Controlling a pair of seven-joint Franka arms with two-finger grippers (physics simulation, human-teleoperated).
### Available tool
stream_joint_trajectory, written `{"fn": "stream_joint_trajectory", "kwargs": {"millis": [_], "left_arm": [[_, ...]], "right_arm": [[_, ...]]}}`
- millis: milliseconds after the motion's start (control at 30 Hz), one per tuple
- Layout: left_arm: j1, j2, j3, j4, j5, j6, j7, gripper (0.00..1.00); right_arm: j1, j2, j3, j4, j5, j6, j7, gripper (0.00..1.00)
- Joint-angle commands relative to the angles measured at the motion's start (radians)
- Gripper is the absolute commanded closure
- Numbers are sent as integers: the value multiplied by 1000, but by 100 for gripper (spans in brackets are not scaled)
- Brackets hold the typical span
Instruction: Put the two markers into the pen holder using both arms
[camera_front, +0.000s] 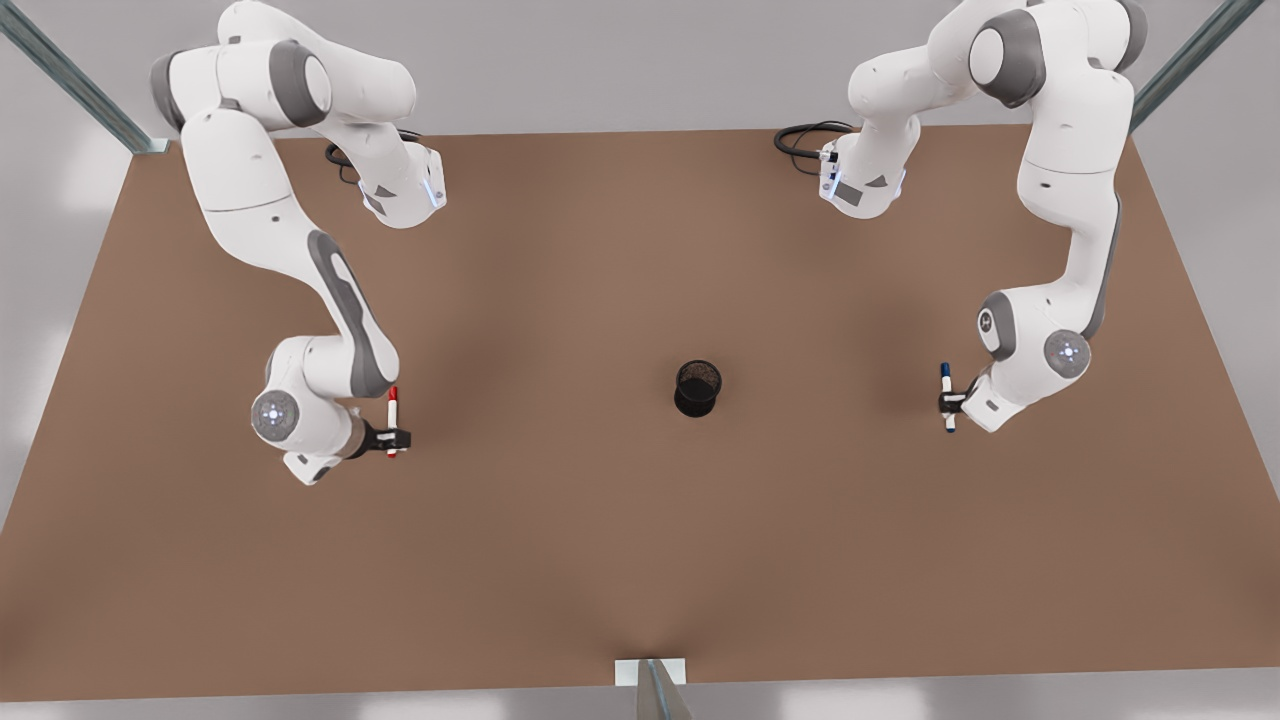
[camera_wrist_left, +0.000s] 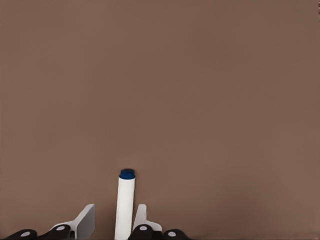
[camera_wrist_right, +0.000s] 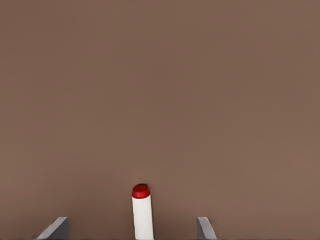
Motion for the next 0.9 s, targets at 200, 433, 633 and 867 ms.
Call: {"fn": "stream_joint_trajectory", "kwargs": {"millis": [200, 433, 633, 867], "left_arm": [[-12, 13, 0, -1, 3, 19, 9, 47], [-12, 13, 0, -1, 3, 19, 9, 49], [-12, 13, 0, 2, 3, 19, 9, 54], [-12, 34, 0, 15, 4, 19, 9, 57]], "right_arm": [[0, -1, 0, -108, -43, 167, -11, 22], [-2, -33, 0, -138, -63, 166, -10, 44], [0, -35, 2, -138, -63, 166, -8, 76], [-2, -138, 43, -10, -63, -25, -8, 79]]}}
